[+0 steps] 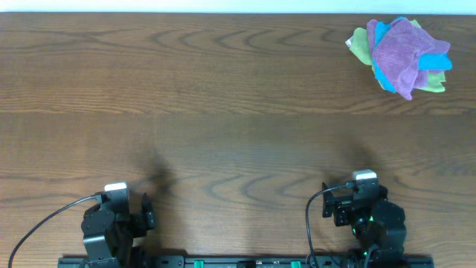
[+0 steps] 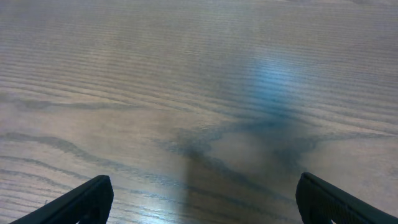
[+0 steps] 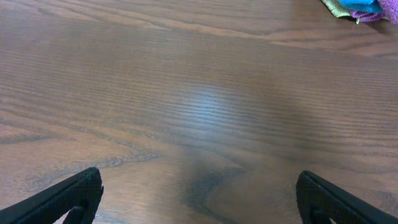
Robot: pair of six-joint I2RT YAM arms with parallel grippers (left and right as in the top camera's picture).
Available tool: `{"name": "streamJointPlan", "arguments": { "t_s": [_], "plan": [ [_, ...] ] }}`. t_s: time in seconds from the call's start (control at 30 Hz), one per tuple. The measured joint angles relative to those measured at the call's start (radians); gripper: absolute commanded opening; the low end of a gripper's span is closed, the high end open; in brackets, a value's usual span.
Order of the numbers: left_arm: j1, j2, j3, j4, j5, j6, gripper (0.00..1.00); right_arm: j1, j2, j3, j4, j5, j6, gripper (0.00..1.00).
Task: Fold the cloth
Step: 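Move the right gripper up toward the cloth pile at top right, then lower the right gripper onto the purple cloth and close on it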
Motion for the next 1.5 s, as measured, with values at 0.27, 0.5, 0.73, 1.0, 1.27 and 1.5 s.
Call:
{"name": "streamJointPlan", "arguments": {
  "t_s": [0.27, 0.5, 0.73, 1.0, 1.27, 1.5],
  "plan": [
    [0.000, 0.000, 0.000, 0.000, 0.000, 0.000, 0.95, 0.000, 0.000, 0.000, 0.003, 0.000, 0.000, 0.99],
    [0.000, 0.000, 0.000, 0.000, 0.000, 0.000, 0.95, 0.000, 0.042, 0.027, 0.018, 0.050, 0.092, 0.99],
    [0.000, -0.002, -0.001, 0.001, 0.000, 0.000, 0.95, -0.029, 0.298, 0.214, 0.082, 0.118, 0.164, 0.99],
    [0.000, -0.002, -0.001, 0.002, -0.001, 0.000, 0.95, -0.135, 0.662, 0.418, 0.195, 0.136, 0.196, 0.99],
    [0.000, -0.002, -0.001, 0.002, -0.003, 0.000, 0.95, -0.245, 1.007, 0.661, 0.198, 0.136, 0.210, 0.99],
    [0.000, -0.002, -0.001, 0.002, -0.003, 0.000, 0.95, -0.324, 1.270, 0.866, 0.198, 0.120, 0.211, 0.99]
  ]
}}
